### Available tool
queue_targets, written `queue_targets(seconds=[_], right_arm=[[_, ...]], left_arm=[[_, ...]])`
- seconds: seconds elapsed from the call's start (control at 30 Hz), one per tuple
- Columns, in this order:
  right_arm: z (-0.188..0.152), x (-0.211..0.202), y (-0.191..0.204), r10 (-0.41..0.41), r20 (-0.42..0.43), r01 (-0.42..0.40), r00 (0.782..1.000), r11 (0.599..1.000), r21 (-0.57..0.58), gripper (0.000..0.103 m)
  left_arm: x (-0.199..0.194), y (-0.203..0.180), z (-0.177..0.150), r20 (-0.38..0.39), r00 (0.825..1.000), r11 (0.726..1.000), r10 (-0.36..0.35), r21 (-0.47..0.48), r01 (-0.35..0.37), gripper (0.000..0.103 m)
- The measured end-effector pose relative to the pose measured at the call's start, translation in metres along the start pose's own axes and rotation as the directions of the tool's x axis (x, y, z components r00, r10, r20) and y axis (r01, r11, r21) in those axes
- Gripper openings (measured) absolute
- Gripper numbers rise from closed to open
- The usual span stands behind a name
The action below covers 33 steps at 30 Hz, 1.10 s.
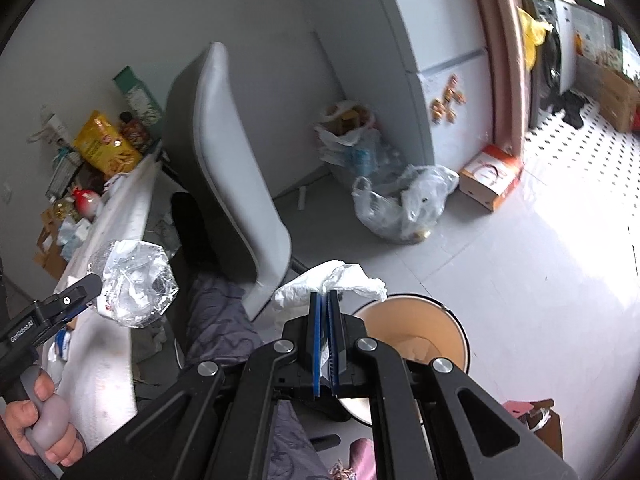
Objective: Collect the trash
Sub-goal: 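Carry both items to the bucket and open the right gripper to drop the sheet, then open the left gripper over the bucket to drop the plastic bottle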
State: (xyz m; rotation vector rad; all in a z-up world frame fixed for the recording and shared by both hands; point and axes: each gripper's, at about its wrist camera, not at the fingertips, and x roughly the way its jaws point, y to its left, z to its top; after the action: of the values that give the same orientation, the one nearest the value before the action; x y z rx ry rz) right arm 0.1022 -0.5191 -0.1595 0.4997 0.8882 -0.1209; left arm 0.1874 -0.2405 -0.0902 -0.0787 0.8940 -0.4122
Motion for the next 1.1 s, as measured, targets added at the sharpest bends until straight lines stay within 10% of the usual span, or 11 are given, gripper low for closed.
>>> queue_targets(seconds=[0.27, 0.33, 0.4, 1.1], right_arm=[[-0.006, 0.03, -0.035, -0.008, -0.056, 0.013, 0.998, 0.996, 0.084, 0.009], [-0.008, 0.034, -0.042, -0.008, -0.065, 0.014, 0.998, 0.995, 0.101, 0.023], [-0.009, 0.03, -0.048, -0.037, -0.035, 0.041, 0.999, 0.993, 0.111, 0.069], [0.007, -0.034, -0.129, -0.137, 0.079, 0.112, 0.987, 0.959, 0.262, 0.074]], left_arm=[[0.024, -0.011, -0.005, -0.047, 0.999, 1.0, 0.009, 0.019, -0.008, 0.05], [0.03, -0.013, -0.003, -0.056, 0.998, 1.0, 0.011, 0.023, -0.01, 0.05], [0.034, -0.017, -0.004, -0.063, 0.998, 1.0, 0.011, 0.029, -0.009, 0.05], [0.123, -0.107, -0.033, -0.279, 0.959, 0.979, -0.054, 0.172, 0.105, 0.051]])
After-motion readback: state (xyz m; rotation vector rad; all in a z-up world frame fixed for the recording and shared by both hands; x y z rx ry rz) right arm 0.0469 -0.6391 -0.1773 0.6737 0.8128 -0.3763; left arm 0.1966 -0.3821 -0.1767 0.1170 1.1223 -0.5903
